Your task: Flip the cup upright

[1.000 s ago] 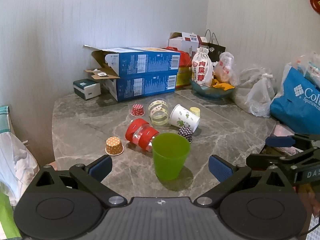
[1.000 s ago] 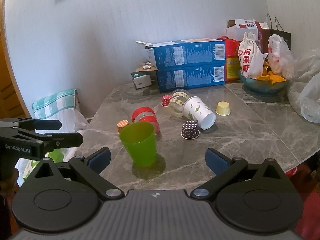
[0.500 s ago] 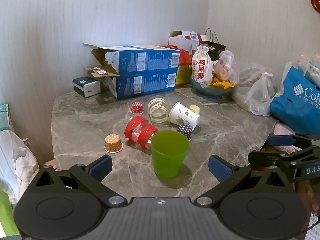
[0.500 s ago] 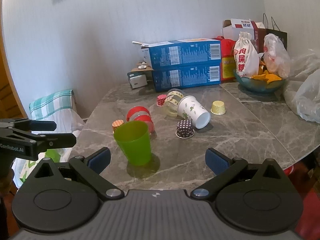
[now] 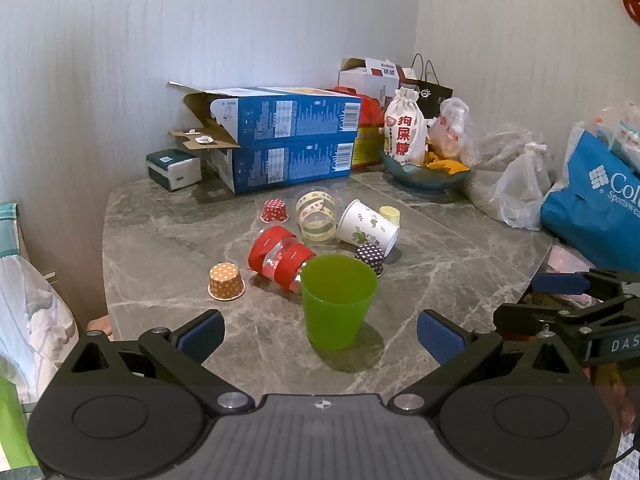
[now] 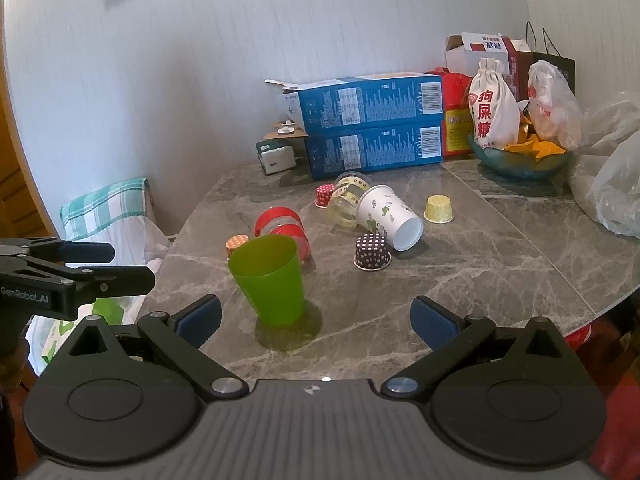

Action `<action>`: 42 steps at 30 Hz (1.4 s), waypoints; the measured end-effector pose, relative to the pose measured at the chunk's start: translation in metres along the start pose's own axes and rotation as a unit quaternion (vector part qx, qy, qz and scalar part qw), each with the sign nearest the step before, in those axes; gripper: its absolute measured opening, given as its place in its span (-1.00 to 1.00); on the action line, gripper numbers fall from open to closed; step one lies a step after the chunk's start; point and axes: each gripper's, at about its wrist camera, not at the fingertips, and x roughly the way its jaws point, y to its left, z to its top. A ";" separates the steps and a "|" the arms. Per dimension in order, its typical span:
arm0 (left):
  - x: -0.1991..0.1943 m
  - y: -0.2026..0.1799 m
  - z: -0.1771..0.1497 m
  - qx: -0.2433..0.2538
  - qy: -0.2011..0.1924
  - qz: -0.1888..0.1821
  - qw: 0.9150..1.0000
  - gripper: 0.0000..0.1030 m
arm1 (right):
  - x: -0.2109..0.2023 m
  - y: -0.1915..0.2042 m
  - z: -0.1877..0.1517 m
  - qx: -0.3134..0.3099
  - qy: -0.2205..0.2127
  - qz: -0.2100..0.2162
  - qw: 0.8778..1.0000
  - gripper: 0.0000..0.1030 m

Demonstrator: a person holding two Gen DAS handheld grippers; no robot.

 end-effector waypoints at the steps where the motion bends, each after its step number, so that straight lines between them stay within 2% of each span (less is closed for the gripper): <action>1: -0.001 0.000 0.000 0.000 0.000 0.000 1.000 1.00 | 0.000 0.000 0.000 0.001 0.000 0.000 1.000 0.98; 42: 0.008 0.001 -0.002 -0.009 0.008 -0.004 1.000 1.00 | 0.007 0.005 -0.003 0.000 0.008 -0.002 1.000 0.98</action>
